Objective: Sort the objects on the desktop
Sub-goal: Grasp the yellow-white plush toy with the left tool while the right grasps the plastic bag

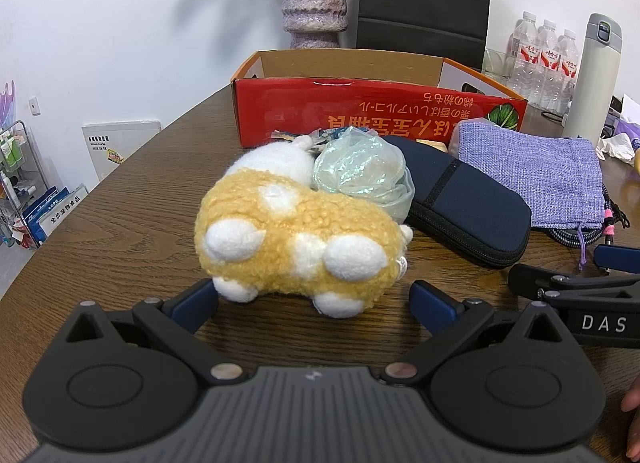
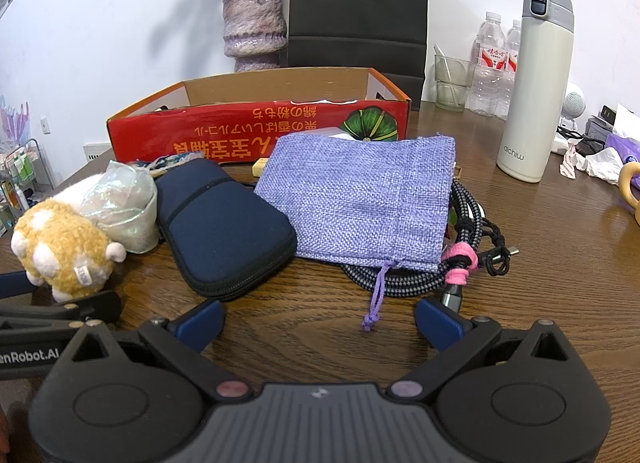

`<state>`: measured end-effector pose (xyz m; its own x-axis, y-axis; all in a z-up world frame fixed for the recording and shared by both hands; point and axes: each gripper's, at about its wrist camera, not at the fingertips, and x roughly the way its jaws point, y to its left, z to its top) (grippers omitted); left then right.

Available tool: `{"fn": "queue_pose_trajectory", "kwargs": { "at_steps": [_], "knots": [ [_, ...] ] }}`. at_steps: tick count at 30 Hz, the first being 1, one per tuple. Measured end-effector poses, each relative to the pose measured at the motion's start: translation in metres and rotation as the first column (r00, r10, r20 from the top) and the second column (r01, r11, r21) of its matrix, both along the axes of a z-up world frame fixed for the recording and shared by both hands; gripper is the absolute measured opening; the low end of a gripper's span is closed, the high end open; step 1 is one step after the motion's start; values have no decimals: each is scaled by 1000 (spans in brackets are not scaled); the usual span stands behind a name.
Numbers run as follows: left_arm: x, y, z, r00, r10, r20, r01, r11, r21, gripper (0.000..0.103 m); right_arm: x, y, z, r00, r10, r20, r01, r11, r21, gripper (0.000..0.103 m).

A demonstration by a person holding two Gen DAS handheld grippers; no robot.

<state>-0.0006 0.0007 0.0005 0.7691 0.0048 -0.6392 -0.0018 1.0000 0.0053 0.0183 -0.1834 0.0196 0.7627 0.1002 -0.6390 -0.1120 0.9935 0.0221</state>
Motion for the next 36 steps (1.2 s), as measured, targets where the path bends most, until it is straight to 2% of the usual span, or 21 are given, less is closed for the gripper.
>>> {"fn": "queue_pose_trajectory", "kwargs": {
  "at_steps": [29,31,33,36],
  "knots": [
    [0,-1,-1,1000,-1,2,1,1000,-2,103,-2,-1,0,1000,5,-4,-5,1000,0,103],
    [-3,3,1,1000,-9,10,9,1000,-21,103,-5,-5,1,1000,9,2,-9,1000,24,103],
    [-13,8,4,999,-10,37,12,999,-47,103,-12,-11,3,999,42,25,-44,995,84,103],
    [-26,18,13,995,-62,81,69,994,-89,103,-30,-20,15,991,100,91,-111,984,136,103]
  ]
}}
